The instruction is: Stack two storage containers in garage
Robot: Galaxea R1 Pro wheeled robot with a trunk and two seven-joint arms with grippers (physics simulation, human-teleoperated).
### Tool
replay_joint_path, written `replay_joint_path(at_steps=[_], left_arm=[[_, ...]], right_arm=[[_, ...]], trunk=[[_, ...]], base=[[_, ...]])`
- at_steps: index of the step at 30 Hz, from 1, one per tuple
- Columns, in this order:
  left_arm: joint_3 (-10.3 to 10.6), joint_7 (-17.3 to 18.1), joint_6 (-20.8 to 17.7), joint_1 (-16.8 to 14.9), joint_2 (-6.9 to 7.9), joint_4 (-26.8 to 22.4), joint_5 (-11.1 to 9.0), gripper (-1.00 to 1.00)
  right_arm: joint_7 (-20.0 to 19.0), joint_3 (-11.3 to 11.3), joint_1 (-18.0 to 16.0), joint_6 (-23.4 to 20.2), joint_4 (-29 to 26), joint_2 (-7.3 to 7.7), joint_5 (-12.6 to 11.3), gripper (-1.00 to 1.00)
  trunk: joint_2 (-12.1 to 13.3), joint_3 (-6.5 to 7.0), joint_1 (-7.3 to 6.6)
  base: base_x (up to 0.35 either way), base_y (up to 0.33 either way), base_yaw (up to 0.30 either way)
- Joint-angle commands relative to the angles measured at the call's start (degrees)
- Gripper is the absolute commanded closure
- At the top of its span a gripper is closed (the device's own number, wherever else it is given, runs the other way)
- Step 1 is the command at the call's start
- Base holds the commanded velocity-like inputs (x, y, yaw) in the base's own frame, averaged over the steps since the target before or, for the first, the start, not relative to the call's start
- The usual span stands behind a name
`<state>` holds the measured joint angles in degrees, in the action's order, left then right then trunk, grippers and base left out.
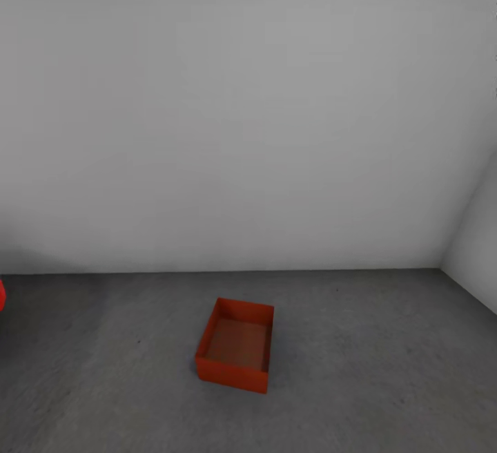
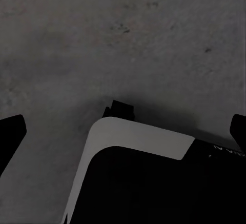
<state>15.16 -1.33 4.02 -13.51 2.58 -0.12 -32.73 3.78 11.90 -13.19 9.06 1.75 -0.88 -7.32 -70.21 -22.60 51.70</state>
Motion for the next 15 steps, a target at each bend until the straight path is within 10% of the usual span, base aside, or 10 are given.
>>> replay_joint_path(at_steps=[1,15], left_arm=[[0.5,-0.1,0.1,0.0,-0.05,0.0,-0.2,-1.00],[0.4,-0.1,0.3,0.0,0.04,0.0,-0.8,-1.00]], right_arm=[[0.1,0.5,-0.1,0.4,0.2,0.00,-0.6,-1.00],[0.2,0.5,-0.1,0.4,0.2,0.00,-0.5,-1.00]], trunk=[[0.0,0.03,0.00],[0.0,1.33,0.00]], base=[[0.000,0.000,0.000],[0.000,0.000,0.000]])
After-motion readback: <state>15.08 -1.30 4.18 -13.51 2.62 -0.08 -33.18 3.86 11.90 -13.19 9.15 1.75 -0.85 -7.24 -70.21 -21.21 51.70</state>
